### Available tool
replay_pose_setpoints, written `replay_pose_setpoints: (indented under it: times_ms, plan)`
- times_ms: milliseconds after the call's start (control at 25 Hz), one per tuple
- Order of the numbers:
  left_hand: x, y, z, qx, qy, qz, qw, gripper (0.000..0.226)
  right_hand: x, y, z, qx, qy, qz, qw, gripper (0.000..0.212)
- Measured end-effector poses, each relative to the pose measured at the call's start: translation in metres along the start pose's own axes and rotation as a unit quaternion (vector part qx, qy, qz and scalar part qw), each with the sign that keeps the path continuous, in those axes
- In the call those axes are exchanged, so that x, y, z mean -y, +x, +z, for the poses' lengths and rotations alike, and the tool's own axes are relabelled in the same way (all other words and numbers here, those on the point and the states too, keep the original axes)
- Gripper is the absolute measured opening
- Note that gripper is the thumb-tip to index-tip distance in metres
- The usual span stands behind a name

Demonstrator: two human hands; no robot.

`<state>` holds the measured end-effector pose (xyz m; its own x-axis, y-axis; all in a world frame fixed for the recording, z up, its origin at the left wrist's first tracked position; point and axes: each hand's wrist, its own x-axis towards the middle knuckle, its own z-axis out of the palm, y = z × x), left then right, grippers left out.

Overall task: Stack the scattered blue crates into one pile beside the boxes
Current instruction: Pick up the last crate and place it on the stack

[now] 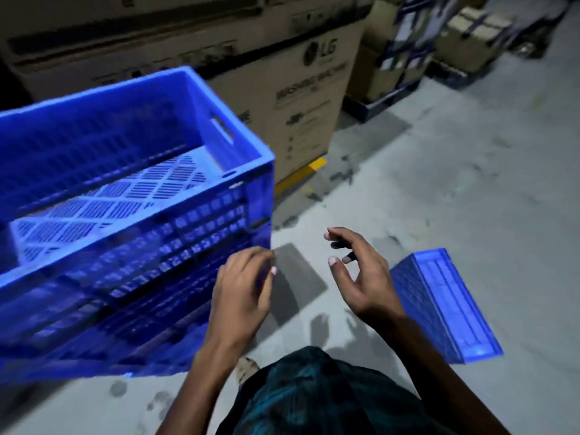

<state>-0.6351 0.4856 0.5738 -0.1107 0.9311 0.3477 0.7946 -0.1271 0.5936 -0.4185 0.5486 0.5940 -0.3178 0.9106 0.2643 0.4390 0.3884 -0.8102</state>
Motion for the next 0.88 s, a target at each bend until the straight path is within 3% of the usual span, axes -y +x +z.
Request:
replay_pose_setpoints:
  times_ms: [120, 360, 480, 680, 880]
  plan:
    - [-0.02, 0.023, 0.03, 0.139, -0.022, 0.019, 0.99, 0.029, -0.033, -0.018, -0.046, -0.039, 0.003, 0.034, 0.999, 0.053]
    - [-0.131, 0.041, 0.145, 0.226, -0.109, 0.028, 0.968, 0.032, -0.122, -0.07, -0.161, -0.115, -0.002, 0.124, 0.986, 0.057]
    - [-0.182, 0.049, 0.202, 0.282, -0.15, 0.003, 0.948, 0.025, -0.171, -0.089, -0.205, -0.173, -0.012, 0.209, 0.962, 0.059]
    - [-0.256, 0.082, 0.291, 0.412, -0.163, 0.047, 0.895, 0.022, -0.261, -0.123, -0.276, -0.251, -0.031, 0.265, 0.93, 0.06]
    - [-0.301, 0.126, 0.396, 0.494, -0.147, 0.084, 0.853, 0.019, -0.35, -0.141, -0.345, -0.287, -0.021, 0.382, 0.878, 0.062]
